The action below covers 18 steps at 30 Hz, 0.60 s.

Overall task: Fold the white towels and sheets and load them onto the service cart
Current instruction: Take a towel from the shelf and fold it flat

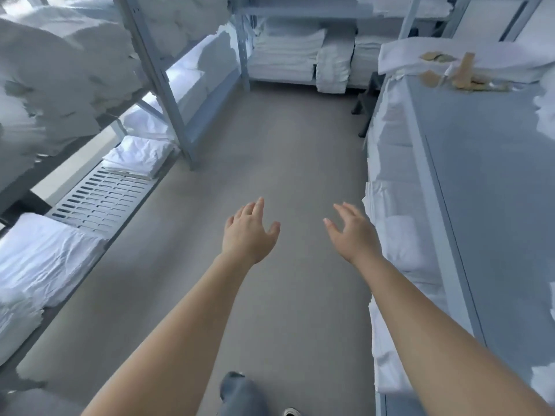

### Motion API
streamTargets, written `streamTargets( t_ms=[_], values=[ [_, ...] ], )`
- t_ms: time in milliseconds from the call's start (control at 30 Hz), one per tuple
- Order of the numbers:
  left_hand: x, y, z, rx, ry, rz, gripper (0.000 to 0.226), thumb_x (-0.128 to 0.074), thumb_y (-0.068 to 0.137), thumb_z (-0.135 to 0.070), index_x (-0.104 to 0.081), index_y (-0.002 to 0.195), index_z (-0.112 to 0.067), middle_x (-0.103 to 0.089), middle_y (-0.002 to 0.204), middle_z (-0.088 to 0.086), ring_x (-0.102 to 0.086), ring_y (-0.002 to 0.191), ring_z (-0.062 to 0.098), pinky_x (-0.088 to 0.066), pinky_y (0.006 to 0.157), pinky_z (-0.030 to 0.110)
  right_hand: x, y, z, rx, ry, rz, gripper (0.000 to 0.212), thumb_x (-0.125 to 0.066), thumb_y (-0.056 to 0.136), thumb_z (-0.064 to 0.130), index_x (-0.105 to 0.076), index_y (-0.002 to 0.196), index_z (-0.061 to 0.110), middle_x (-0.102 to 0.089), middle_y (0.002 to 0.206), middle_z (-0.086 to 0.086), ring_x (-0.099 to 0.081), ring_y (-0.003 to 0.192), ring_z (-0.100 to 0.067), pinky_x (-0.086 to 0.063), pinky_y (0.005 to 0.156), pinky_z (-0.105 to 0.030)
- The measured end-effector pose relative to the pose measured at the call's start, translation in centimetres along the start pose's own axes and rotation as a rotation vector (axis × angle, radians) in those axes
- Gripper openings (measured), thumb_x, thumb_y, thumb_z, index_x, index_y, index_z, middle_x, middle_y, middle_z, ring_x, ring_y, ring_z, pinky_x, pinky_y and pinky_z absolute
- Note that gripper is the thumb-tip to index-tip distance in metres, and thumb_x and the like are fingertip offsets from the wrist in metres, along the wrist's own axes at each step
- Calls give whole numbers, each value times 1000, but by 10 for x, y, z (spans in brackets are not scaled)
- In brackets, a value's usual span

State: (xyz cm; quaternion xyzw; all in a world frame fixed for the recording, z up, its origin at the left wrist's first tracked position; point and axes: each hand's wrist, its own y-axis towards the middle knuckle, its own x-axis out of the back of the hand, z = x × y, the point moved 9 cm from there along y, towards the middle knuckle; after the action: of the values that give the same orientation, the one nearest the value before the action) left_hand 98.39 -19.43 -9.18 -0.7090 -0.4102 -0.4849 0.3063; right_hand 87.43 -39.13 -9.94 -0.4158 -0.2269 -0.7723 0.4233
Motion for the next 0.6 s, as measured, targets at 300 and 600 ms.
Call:
streamTargets(
  t_ms=[300, 600],
  values=[
    [-35, 168, -63, -226, -26, 74, 70, -38, 95, -51, -15, 153, -19, -27, 156, 0, -21, 145, 19, -17, 118, 39, 10, 118, -53, -178, -53, -104, 51, -47, 97, 40, -42, 144, 18, -33, 153, -3, -25, 143, -18, -26, 114, -38],
    [-60, 342, -155, -515, -7, 233, 71, -39, 95, -50, -12, 153, -19, -27, 156, 1, -22, 144, 19, -17, 118, 40, 46, 233, -92, -469, -75, -256, 50, -45, 98, 40, -43, 142, 16, -34, 153, -4, -26, 142, -20, -26, 114, -38]
  ],
)
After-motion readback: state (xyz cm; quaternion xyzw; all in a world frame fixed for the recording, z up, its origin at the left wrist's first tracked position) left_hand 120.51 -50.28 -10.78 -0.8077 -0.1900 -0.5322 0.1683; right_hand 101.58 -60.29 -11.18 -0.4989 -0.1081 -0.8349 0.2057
